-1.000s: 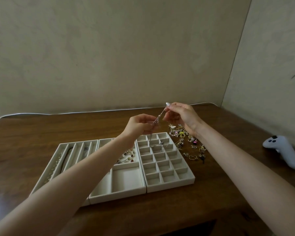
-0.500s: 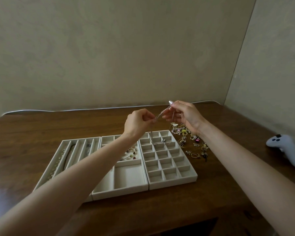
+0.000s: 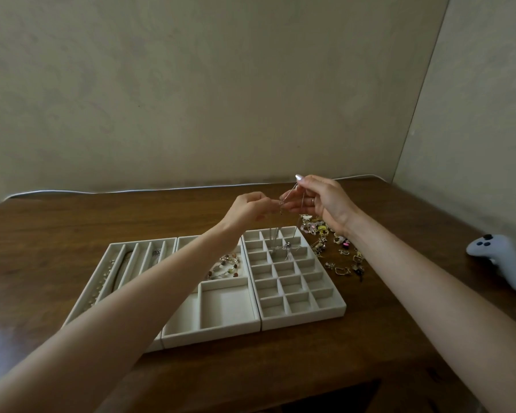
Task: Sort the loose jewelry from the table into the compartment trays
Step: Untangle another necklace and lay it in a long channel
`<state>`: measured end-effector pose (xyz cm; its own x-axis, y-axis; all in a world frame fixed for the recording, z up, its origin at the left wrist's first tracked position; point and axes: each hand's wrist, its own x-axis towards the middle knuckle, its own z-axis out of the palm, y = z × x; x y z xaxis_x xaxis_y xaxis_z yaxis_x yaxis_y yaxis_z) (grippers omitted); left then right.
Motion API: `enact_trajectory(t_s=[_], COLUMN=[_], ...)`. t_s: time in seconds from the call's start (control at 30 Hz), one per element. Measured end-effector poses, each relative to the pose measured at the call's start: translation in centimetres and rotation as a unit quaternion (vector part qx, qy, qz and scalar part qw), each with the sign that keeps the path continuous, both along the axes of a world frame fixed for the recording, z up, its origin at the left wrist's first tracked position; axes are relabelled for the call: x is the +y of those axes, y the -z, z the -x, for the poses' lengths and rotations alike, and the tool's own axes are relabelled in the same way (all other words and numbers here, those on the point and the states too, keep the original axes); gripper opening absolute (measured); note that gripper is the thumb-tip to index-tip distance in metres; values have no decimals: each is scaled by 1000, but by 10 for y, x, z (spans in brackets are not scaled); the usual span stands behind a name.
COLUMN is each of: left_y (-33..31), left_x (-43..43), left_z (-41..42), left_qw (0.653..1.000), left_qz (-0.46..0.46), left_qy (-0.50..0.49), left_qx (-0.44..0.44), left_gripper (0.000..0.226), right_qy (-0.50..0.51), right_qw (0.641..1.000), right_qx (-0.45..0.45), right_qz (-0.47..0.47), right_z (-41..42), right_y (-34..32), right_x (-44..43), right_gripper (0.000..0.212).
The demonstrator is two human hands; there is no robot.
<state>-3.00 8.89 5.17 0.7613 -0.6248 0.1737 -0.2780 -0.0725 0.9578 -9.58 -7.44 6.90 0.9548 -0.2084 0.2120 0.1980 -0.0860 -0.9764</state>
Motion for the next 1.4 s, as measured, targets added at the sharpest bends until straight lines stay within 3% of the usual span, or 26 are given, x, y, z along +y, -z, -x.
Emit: enact_trajectory(t_s=[0.13,0.57,0.8,1.07,1.2,1.4], left_y=[3,2,-1,0,3,6], left_x=[1,0,3,5,4,1], left_z=[1,5,9,3,2,-4], left_qw=[997,991,996,996,997,994], left_qz=[-31,-44,3,14,51,17], left_qy=[70,127,92,33,6,-32], left_qx=[-6,6,11,-80,-62,-104], left_gripper=[11,17,14,16,18,14], right_qy=[-26,16,15,20,24,32], right_qw=[1000,1000,1000,1000,1000,999], right_qx=[0,16,23,21,10,5], right_qz=[-2,18,1,1,-9,-7], right_z=[1,-2,1,3,4,6], right_y=[-1,1,2,3,2,3], right_x=[0,-4,-5,-7,-8,-11], right_gripper=[25,20,22,20,19,20])
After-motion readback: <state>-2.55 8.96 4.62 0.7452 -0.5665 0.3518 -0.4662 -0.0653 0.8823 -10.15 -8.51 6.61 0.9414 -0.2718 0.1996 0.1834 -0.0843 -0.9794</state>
